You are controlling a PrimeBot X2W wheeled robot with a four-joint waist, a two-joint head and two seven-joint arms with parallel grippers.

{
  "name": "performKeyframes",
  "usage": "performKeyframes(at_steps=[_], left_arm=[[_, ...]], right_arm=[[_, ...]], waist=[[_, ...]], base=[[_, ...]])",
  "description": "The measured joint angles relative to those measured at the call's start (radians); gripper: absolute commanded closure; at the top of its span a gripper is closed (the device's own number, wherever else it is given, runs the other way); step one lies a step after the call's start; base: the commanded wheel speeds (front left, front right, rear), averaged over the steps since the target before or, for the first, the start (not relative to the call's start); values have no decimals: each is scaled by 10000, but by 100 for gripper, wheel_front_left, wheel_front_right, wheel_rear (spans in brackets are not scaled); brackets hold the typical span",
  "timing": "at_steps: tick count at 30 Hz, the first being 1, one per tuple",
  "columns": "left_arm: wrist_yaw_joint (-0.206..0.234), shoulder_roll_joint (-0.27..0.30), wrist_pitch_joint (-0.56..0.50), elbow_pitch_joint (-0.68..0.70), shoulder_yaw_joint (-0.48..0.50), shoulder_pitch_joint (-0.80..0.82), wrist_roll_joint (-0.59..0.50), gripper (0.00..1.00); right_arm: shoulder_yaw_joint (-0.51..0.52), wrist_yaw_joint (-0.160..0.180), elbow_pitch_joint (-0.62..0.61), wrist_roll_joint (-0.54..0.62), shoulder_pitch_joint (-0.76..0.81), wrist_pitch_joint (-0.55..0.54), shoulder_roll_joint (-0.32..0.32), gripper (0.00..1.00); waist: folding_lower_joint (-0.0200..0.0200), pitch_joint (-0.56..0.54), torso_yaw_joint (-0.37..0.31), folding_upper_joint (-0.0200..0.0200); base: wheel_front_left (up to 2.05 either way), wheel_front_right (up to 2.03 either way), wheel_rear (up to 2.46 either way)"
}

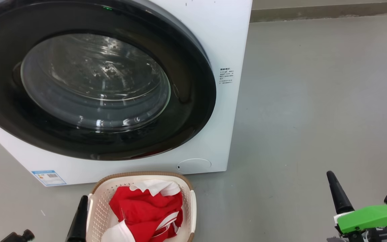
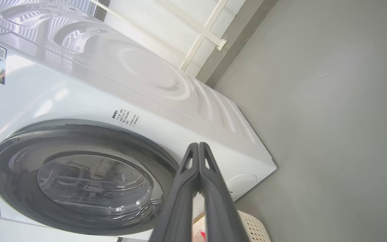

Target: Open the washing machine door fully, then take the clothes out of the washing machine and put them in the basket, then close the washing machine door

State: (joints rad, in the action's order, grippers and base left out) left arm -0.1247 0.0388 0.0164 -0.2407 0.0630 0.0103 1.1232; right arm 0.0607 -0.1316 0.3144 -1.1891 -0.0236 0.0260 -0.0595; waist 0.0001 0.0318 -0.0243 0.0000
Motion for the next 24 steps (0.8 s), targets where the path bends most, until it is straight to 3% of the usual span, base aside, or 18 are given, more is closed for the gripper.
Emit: performKeyframes(at_steps=[24], left_arm=[[0, 4, -650, -144, 54, 333, 2541, 100]], right_arm=[[290, 2, -228, -2117, -231, -667, 33, 100]], waist=[[0, -154, 130, 0]], base=[[0, 0, 0]])
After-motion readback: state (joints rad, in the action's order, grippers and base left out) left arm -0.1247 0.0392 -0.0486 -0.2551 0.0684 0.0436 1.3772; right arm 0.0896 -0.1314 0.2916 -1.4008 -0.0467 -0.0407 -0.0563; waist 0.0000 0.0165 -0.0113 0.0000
